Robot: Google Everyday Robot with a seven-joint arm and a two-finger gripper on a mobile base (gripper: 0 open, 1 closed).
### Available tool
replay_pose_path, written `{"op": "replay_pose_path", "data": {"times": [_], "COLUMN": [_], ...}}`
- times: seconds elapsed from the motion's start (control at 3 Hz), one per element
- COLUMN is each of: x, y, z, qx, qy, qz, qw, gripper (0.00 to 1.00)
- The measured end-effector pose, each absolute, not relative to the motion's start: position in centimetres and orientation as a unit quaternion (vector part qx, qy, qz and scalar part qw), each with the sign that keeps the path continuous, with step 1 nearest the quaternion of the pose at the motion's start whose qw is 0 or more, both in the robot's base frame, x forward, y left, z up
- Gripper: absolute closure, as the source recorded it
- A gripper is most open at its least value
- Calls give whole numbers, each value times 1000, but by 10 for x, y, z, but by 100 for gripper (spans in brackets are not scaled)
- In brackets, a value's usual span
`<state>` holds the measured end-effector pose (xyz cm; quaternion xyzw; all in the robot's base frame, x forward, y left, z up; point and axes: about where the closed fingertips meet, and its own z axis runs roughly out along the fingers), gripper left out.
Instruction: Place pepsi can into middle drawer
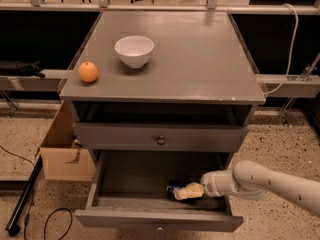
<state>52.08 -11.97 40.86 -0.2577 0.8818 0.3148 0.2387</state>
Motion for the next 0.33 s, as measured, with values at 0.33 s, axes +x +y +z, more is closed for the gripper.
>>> {"op": "replay_pose_path", "data": {"times": [0.33], "x": [521], "y": [-120], "z": [409], "qx": [-258], "qy": [882], "qz": [315], "qw": [239], "gripper": [0]}}
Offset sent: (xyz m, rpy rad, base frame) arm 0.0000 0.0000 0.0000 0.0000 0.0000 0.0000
